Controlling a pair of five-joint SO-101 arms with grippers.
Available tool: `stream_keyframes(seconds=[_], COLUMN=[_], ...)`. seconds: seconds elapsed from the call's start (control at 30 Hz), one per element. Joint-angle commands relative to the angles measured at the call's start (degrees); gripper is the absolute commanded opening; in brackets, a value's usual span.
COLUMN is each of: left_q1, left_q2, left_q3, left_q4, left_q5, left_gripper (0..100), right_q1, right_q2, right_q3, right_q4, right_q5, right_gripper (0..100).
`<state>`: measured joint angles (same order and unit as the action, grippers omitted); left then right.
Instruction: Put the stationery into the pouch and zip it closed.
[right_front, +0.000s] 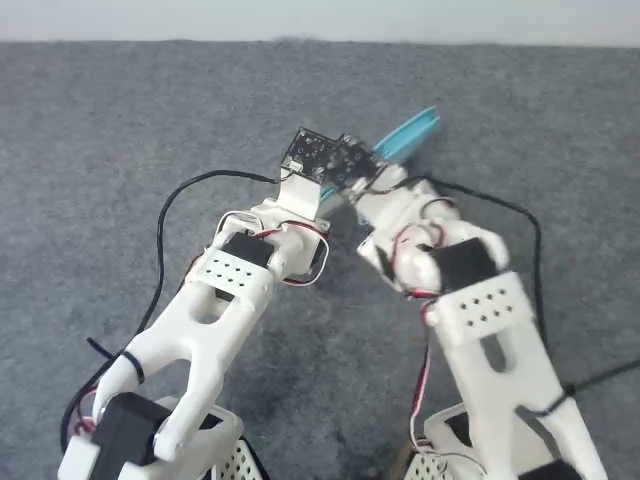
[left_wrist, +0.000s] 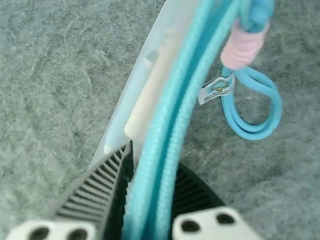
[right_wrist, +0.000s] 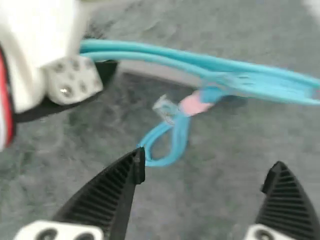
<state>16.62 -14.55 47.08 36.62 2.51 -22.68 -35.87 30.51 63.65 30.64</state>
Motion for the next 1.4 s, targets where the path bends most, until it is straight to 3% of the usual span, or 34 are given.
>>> stream_keyframes(seconds=[0.0, 0.2, 0.43, 0.77, 1.07, 1.17, 1.3, 1.33, 1.37], left_q1=[-1.0, -1.0, -1.0, -0.5, -0.4, -0.4, -0.4, -0.4, -0.4], left_q2=[1.2, 1.2, 1.4, 1.7, 1.8, 1.8, 1.8, 1.8, 1.8], left_q3=[0.8, 1.0, 1.1, 0.8, 0.9, 1.2, 1.3, 1.3, 1.3], left_q4=[-0.1, -0.1, -0.1, -0.1, -0.1, -0.2, -0.2, -0.2, -0.1], left_q5=[-0.6, -1.1, -2.1, -2.1, -2.1, -2.1, -2.1, -2.1, -2.1], left_gripper=[1, 1, 1, 1, 1, 1, 1, 1, 1], right_q1=[2.5, 4.9, 7.0, 8.7, 10.0, 9.6, 9.1, 8.9, 8.7], right_q2=[-2.1, 10.0, 29.7, 50.1, 61.1, 63.0, 64.0, 64.1, 64.1], right_q3=[-6.2, -15.0, -36.0, -56.1, -62.6, -64.1, -64.4, -64.4, -64.4], right_q4=[0.2, 2.2, 12.4, 15.3, 15.1, 15.5, 16.6, 17.1, 18.3], right_q5=[3.1, 14.9, 26.0, 28.7, 31.7, 31.6, 31.6, 31.6, 31.6], right_gripper=[36.7, 37.4, 49.2, 49.3, 48.7, 36.9, 4.3, 0.0, 2.6])
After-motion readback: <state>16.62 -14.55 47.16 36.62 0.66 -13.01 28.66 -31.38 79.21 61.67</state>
